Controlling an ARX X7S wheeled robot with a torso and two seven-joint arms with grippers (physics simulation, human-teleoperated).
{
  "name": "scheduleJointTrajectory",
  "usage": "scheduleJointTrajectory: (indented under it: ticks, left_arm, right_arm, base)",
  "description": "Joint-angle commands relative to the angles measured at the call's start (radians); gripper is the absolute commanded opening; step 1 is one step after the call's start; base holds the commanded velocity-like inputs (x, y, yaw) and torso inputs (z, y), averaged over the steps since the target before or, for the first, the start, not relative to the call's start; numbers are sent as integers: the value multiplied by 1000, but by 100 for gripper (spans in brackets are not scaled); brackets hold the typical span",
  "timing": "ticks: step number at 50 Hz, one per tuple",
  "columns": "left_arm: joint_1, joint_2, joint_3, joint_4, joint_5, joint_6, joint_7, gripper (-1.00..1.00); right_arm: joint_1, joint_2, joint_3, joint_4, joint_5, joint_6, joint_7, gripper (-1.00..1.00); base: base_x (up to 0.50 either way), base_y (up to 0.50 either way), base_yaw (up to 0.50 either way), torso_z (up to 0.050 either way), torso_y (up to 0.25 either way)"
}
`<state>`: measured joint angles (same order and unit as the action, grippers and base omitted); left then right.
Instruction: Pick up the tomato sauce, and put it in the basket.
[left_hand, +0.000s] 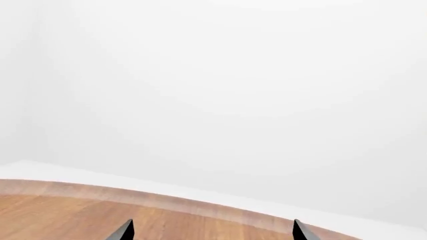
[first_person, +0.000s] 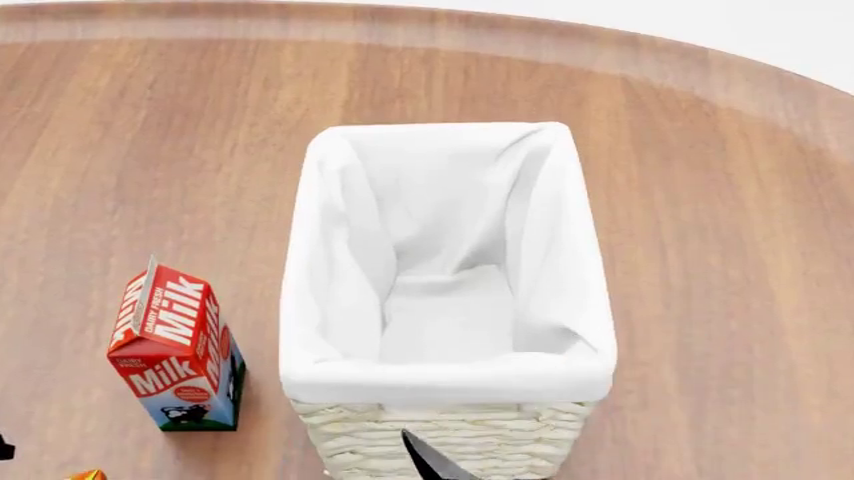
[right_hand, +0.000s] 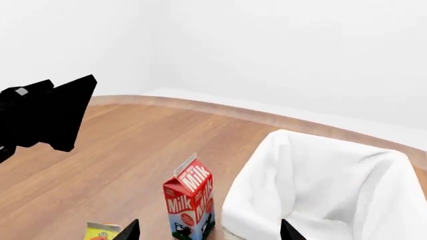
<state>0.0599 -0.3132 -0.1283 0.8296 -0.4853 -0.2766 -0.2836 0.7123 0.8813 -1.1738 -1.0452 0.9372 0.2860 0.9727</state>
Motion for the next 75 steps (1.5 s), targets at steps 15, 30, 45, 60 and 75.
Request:
scheduleJointTrajectory:
  ticks: [15,30,45,60,75]
  left_arm:
    - [1,-7,26,-1,9,9,-7,100]
    - [4,-12,32,-9,10,21,-7,100]
    - [7,-12,37,-14,9,36,-10,100]
    - [11,-17,43,-10,7,39,-16,100]
    - [13,-22,56,-5,9,41,-20,100]
  right_arm:
    - [321,-98,-537,5,86,-221,50,100]
    - [268,-209,-616,40,63,-217,-47,100]
    - [244,-248,-624,93,66,-240,-89,100]
    - [202,-256,-662,183,135,-195,-27,100]
    - [152,-305,-684,234,237,-175,22,100]
  base:
    - [0,0,0,0,0]
    - [0,0,0,0,0]
    - [0,0,0,0,0]
    - [0,0,0,0,0]
    - [0,0,0,0,0]
